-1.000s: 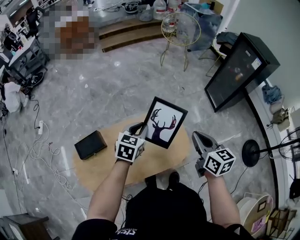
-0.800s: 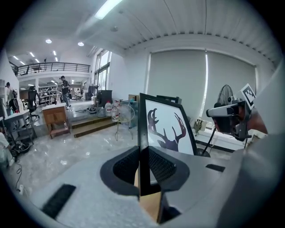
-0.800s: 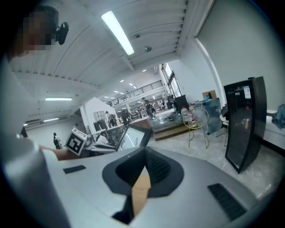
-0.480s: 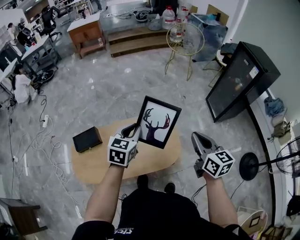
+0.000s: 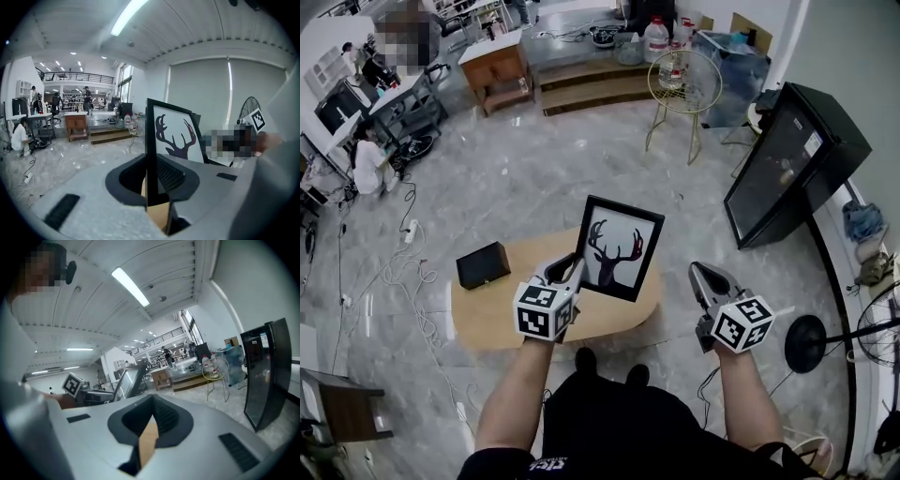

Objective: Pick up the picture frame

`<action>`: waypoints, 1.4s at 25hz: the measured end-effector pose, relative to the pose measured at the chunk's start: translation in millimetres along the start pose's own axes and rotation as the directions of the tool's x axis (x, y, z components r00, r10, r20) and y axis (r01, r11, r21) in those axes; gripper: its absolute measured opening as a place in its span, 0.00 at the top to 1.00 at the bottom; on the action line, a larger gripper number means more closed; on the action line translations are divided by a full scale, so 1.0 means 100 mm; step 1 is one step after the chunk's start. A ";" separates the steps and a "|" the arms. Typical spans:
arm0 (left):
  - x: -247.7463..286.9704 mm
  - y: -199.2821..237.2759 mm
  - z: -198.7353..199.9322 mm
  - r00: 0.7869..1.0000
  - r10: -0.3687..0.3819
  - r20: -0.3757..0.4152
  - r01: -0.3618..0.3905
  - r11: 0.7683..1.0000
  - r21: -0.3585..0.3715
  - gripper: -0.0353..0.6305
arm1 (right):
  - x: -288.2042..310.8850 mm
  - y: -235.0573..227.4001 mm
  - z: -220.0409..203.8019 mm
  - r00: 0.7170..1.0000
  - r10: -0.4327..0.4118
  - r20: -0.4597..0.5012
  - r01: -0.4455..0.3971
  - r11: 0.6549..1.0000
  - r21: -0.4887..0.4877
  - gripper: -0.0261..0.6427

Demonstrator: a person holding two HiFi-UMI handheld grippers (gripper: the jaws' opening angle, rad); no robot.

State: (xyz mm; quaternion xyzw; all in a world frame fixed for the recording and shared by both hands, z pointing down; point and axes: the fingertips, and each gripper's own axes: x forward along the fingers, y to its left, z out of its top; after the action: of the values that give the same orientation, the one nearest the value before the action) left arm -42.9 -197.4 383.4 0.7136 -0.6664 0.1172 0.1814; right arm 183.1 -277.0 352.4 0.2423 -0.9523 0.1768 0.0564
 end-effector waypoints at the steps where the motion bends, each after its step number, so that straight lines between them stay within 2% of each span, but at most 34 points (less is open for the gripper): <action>1: -0.03 -0.02 0.01 1.000 0.005 0.004 -0.005 1.000 0.003 0.83 | -0.02 0.01 0.00 1.000 0.001 -0.001 -0.001 1.000 0.003 0.95; 10: -0.24 0.15 0.31 0.996 0.026 0.082 -0.027 1.000 0.011 0.83 | 0.00 0.21 0.38 0.998 -0.004 0.062 0.009 0.997 -0.071 0.95; 15: -0.41 0.42 0.45 0.992 0.003 0.125 -0.006 1.000 0.020 0.83 | 0.09 0.51 0.56 0.995 -0.014 0.099 0.027 0.991 -0.128 0.95; 24: -0.62 0.90 0.85 0.977 -0.009 0.213 0.000 0.999 0.044 0.83 | 0.28 0.87 0.85 0.983 -0.036 0.178 0.061 0.989 -0.136 0.95; 30: -0.88 1.03 0.90 0.959 0.061 0.277 -0.068 0.998 0.015 0.83 | 0.33 0.95 0.81 0.986 -0.028 0.166 0.050 0.990 -0.131 0.95; 35: -0.89 1.00 0.84 0.954 0.069 0.292 -0.069 0.998 -0.011 0.83 | 0.28 0.90 0.87 0.980 -0.041 0.195 0.069 0.988 -0.139 0.95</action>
State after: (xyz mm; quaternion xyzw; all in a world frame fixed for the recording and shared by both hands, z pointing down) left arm -156.4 -155.7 281.4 0.6993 -0.7105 0.0165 0.0772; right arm 113.6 -247.3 248.8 0.2796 -0.9566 0.0812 -0.0134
